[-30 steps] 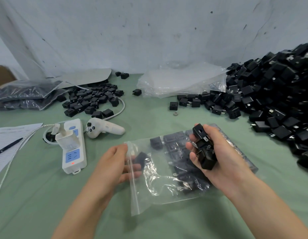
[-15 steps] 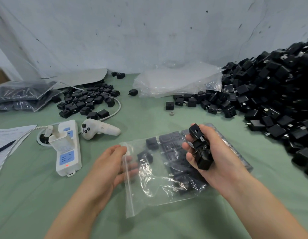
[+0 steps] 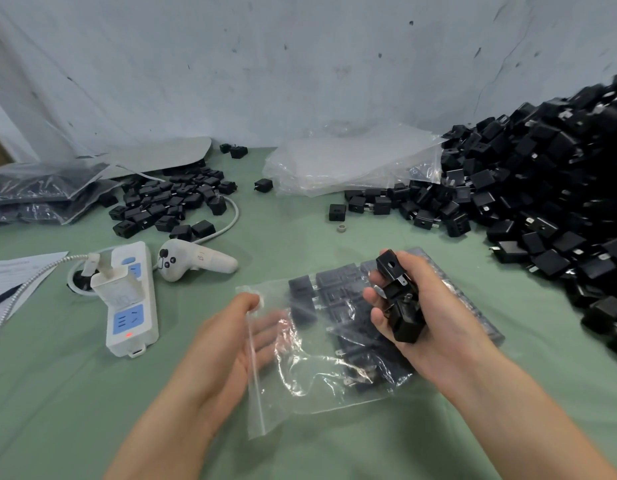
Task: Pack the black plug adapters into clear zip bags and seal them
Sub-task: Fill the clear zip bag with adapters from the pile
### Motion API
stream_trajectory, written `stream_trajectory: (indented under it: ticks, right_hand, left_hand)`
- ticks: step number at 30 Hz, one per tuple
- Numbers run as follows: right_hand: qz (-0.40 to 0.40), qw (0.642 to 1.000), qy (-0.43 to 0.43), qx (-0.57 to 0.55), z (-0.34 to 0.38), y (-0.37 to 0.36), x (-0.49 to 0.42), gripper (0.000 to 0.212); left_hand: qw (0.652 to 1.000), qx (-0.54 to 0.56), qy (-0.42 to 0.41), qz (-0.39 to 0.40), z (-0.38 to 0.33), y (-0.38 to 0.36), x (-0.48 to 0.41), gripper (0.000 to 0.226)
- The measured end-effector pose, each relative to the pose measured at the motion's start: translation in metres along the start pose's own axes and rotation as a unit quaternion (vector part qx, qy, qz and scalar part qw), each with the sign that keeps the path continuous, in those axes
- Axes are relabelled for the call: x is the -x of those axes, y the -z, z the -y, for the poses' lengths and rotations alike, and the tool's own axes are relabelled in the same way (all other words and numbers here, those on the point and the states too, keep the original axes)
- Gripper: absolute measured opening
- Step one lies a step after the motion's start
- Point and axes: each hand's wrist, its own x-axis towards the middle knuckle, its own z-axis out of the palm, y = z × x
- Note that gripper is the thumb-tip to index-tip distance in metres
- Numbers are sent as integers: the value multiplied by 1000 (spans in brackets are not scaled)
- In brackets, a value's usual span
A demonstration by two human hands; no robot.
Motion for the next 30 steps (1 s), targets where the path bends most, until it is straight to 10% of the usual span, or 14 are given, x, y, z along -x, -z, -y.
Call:
stream_trajectory:
  ticks: [11, 18, 30]
  right_hand:
    - [-1, 1000, 8, 23, 0, -1, 0, 21]
    - [20, 987, 102, 125, 0, -1, -1, 18]
    - [109, 828, 327, 442, -16, -11, 11, 38]
  left_hand:
    - [999, 9, 41, -12, -3, 6, -11, 23]
    - [922, -232, -227, -213, -6, 21, -21, 24]
    - [837, -330, -437, 14, 10, -29, 20, 30]
